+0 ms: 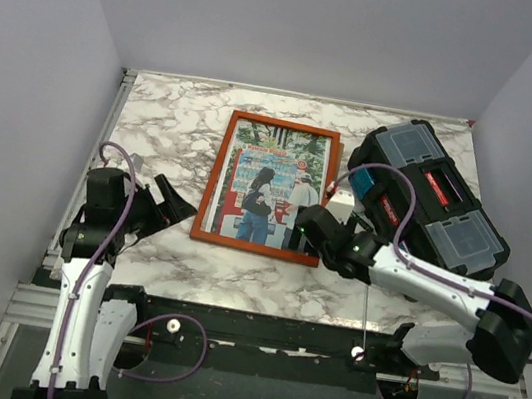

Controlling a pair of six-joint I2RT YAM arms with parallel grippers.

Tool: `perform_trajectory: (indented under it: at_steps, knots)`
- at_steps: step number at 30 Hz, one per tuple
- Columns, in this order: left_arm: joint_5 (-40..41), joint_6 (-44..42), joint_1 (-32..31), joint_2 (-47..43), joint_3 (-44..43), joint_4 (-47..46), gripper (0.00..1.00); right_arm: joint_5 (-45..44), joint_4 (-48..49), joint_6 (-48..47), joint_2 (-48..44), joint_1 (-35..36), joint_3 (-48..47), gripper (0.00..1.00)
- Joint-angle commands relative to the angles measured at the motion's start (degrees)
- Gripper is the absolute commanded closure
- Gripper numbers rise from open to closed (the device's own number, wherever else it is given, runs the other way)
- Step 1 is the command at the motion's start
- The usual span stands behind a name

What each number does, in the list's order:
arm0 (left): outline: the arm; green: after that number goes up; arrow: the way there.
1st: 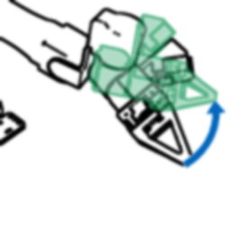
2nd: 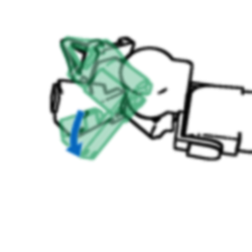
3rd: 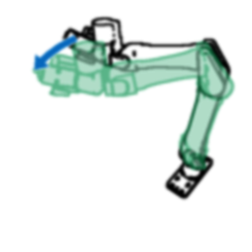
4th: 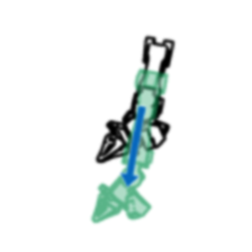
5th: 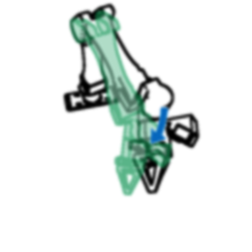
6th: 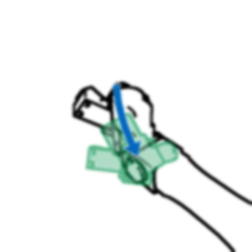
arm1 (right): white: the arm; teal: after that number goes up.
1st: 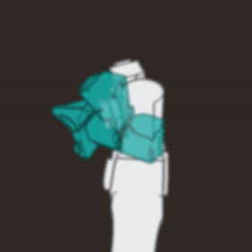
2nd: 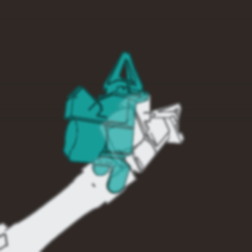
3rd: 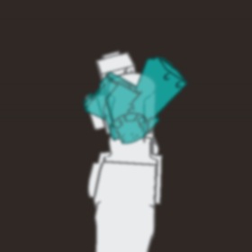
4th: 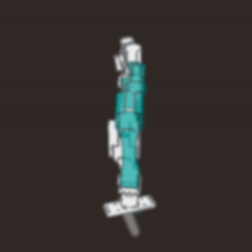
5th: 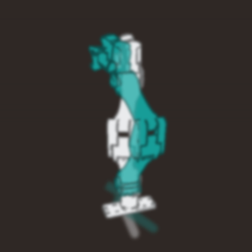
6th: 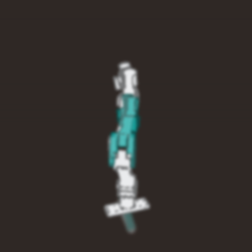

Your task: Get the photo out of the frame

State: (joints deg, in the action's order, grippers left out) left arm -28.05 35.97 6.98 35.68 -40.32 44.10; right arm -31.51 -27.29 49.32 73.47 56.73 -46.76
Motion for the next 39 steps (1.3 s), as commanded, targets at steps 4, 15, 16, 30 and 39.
perform_trajectory:
  at_steps: [4, 15, 16, 30, 39]
  knots:
    - [1.2, 1.57, -12.22, 0.06, -0.38, -0.27, 0.12, -0.91, -0.65, -7.89, 11.93, -7.25, -6.36, 0.26]
    - [6.61, 8.2, -26.33, 0.65, 2.69, -2.72, 0.14, 3.09, 7.82, -9.47, 17.01, -9.88, -1.18, 0.48]
    - [7.14, 8.92, -27.47, 0.65, 2.65, -2.91, 0.15, 2.74, 7.67, -9.59, 17.35, -9.88, -1.39, 0.51]
    - [14.49, 9.75, -31.33, -1.45, -5.1, 1.52, 0.15, -0.48, 3.92, -14.93, 17.35, -9.46, -6.56, 0.95]
    - [27.49, 10.68, -31.33, -5.71, -15.18, 9.32, 0.15, -0.35, -3.25, -15.14, 15.3, -5.05, -17.01, 0.99]
